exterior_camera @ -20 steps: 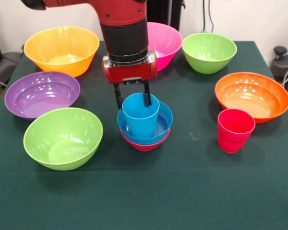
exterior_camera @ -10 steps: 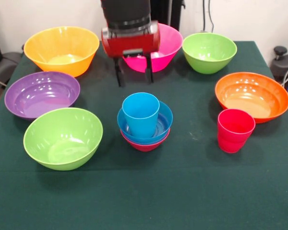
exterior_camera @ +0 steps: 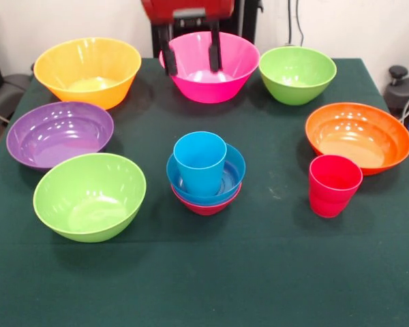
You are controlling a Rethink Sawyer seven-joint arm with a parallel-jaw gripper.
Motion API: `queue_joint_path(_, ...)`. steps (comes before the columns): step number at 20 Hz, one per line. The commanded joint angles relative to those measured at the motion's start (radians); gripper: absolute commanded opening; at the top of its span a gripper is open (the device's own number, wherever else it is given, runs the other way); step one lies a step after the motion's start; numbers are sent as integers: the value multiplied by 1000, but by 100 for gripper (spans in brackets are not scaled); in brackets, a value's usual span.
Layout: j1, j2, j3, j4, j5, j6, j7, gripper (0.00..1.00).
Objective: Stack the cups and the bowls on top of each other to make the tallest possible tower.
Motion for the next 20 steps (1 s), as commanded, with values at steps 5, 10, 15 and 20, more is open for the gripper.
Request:
queue_joint_path(5, 16, -193, 56, 102, 107, 179, -139, 100)
queue_joint_path(10, 23, -173, 48, 107, 87, 143, -134, 100)
queue_joint_path(15, 35, -158, 45, 58, 82, 176, -140, 100)
queue_joint_path(20, 42, -147, 40, 34, 76, 191, -141, 100)
